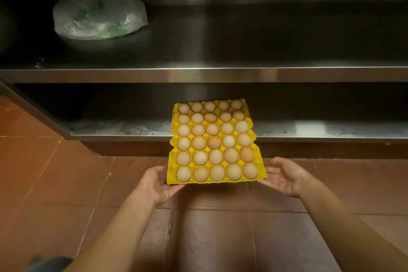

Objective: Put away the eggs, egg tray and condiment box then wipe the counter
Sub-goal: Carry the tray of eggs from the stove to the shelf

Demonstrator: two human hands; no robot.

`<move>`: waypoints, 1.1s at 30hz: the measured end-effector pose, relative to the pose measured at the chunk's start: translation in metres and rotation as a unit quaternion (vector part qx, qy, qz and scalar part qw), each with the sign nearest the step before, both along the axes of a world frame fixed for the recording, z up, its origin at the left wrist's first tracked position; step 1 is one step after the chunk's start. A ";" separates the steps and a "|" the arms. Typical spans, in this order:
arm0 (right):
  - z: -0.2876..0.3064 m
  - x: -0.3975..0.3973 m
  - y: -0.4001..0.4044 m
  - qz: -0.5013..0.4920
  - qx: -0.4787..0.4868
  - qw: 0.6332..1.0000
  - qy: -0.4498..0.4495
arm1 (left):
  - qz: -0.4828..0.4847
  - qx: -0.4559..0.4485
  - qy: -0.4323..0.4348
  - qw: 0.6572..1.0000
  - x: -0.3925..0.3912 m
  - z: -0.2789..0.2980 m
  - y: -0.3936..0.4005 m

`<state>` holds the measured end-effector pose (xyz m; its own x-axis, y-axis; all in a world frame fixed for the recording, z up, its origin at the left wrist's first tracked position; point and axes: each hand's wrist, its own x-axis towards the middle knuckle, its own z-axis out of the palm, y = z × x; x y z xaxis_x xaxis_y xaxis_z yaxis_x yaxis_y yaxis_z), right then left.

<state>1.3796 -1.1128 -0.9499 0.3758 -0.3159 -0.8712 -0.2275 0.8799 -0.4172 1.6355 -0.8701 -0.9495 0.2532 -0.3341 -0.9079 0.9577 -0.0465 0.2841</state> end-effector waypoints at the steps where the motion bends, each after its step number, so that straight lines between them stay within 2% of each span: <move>1: 0.000 0.001 0.002 -0.002 -0.001 1.000 -0.003 | 0.014 0.000 0.001 1.000 0.000 0.002 0.000; 7: 0.005 0.014 0.008 -0.034 0.014 0.999 -0.033 | 0.109 -0.027 -0.024 0.993 0.010 0.010 -0.003; 19: 0.019 0.023 0.005 -0.191 -0.009 0.978 -0.084 | 0.148 -0.140 -0.022 0.979 0.008 0.013 -0.024; 23: 0.014 0.027 0.018 -0.247 0.011 0.963 -0.109 | 0.114 -0.116 -0.042 0.986 0.004 0.008 -0.029; 27: 0.014 0.033 0.027 -0.263 0.043 0.957 -0.118 | 0.073 -0.099 -0.030 0.992 0.002 0.003 -0.028; 33: 0.002 0.037 0.031 -0.303 0.060 0.944 -0.114 | 0.128 -0.123 0.001 0.984 0.008 0.005 -0.026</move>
